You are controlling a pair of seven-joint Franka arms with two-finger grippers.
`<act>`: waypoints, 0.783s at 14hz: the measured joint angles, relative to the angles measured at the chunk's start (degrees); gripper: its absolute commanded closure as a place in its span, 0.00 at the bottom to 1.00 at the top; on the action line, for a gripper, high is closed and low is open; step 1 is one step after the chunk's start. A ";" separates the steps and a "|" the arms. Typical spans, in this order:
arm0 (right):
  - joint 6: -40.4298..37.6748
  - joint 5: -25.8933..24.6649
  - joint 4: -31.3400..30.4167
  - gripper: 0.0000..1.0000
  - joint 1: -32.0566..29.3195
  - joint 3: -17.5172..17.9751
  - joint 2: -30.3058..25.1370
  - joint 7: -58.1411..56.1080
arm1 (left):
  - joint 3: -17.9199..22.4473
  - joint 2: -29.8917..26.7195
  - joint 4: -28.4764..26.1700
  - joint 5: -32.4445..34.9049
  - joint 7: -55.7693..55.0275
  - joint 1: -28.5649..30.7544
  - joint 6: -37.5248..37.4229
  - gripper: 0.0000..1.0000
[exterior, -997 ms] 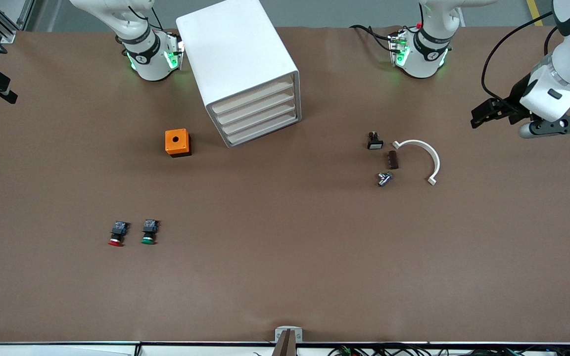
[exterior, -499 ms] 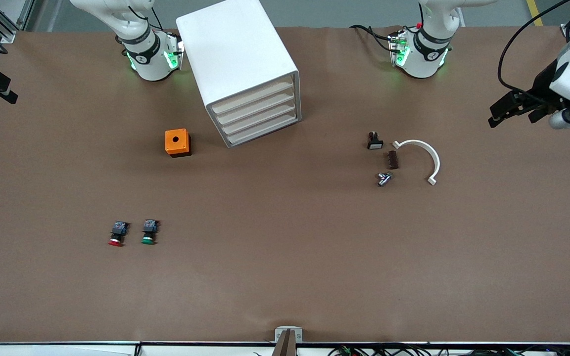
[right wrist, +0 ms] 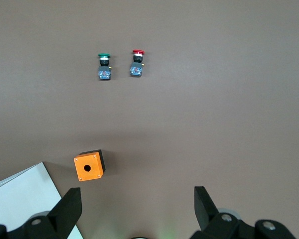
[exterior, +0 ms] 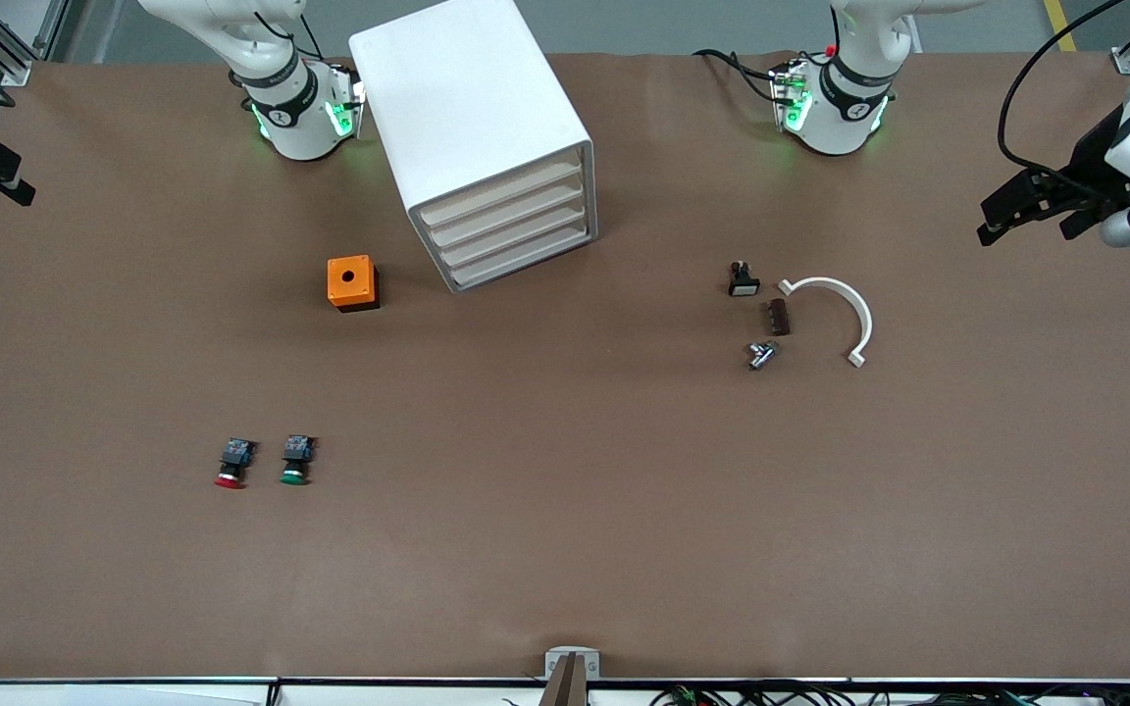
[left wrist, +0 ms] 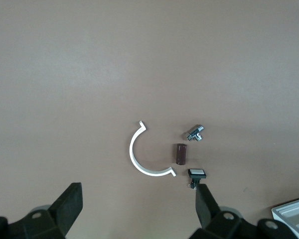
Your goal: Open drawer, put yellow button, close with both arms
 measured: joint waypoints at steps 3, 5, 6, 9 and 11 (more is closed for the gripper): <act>0.00 -0.14 0.00 0.00 0.14 0.07 0.00 -0.01 | 0.02 0.03 0.61 0.00 0.01 0.02 -0.26 0.00; 0.00 -0.16 -0.01 0.00 0.39 0.20 0.00 -0.01 | 0.03 0.04 0.95 0.00 0.01 0.03 -0.38 0.00; 0.00 -0.17 -0.01 0.00 0.42 0.28 0.00 -0.01 | 0.03 0.09 1.13 0.00 0.01 0.03 -0.67 0.00; 0.00 -0.18 -0.02 0.00 0.43 0.31 0.00 -0.01 | 0.04 1.22 2.79 0.00 0.01 0.09 -2.87 0.00; 0.00 -0.19 -0.02 0.00 0.43 0.31 0.00 -0.01 | 0.05 2.77 4.76 0.01 0.01 0.12 -3.72 0.00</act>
